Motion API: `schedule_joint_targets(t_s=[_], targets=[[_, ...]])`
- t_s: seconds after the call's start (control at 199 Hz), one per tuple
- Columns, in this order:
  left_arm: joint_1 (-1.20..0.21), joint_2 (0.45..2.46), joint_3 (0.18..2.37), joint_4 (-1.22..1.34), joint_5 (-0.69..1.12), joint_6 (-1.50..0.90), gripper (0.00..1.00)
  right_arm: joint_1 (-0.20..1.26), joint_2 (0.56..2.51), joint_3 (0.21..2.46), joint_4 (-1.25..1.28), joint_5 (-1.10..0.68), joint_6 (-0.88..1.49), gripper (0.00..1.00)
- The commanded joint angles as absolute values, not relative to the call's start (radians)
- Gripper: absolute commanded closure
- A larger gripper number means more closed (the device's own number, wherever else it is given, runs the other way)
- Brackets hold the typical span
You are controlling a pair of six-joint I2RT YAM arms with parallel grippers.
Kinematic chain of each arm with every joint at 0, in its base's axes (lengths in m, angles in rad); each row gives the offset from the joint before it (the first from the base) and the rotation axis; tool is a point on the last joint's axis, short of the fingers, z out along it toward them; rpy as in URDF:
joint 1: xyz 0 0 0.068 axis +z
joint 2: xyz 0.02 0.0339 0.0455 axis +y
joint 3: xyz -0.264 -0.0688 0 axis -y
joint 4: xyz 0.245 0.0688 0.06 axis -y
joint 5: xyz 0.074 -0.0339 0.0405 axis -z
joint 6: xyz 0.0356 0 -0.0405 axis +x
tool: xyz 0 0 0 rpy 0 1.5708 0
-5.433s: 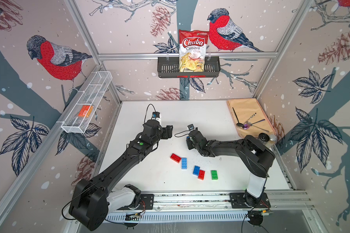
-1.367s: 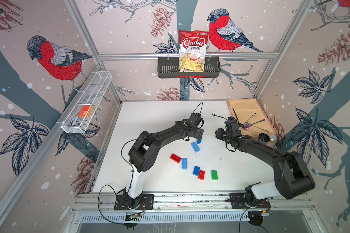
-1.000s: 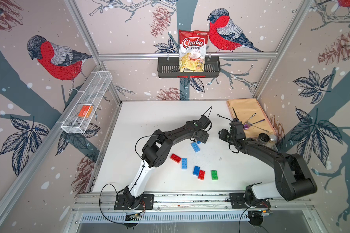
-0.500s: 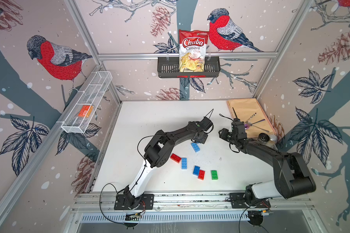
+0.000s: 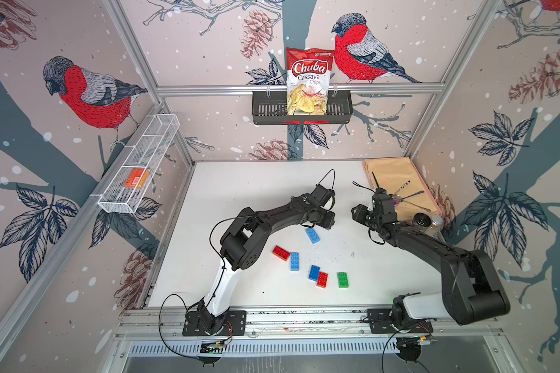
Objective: Assemble a rectangle with lego
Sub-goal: Adjust the lego brick at the center of the board.
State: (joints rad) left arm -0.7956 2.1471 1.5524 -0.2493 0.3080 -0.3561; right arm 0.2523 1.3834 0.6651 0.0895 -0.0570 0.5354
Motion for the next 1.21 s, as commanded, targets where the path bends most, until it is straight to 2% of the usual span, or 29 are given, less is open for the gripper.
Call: schedule_joint_targets(t_s=[0.0,0.136,0.301,0.427,0.693,0.784,0.945,1.201], targets=[[-0.765,2.126,1.465,0.007,0.505,-0.449,0.81,0.253,1.357,0.652,0.065,-0.019,0.524,0.52],[-0.745,2.121,1.41,0.084,0.526,-0.482,0.75,0.253,1.332,0.635,0.066,-0.016,0.518,0.5],[-0.741,2.102,1.382,0.069,0.453,-0.475,0.46,0.259,1.344,0.632,0.063,-0.03,0.509,0.42],[-0.741,2.071,1.368,0.029,0.351,-0.446,0.35,0.273,1.354,0.625,0.07,-0.044,0.519,0.4],[-0.741,1.864,1.351,-0.17,-0.051,-0.349,0.33,0.355,1.373,0.644,0.047,-0.041,0.53,0.4],[-0.738,1.76,1.328,-0.24,-0.17,-0.299,0.28,0.399,1.393,0.67,0.009,-0.004,0.513,0.39],[-0.72,1.608,1.222,-0.255,-0.192,-0.253,0.17,0.47,1.47,0.727,-0.067,0.05,0.517,0.37],[-0.718,1.476,1.035,-0.138,-0.149,-0.287,0.16,0.569,1.611,0.825,-0.159,0.148,0.545,0.33]])
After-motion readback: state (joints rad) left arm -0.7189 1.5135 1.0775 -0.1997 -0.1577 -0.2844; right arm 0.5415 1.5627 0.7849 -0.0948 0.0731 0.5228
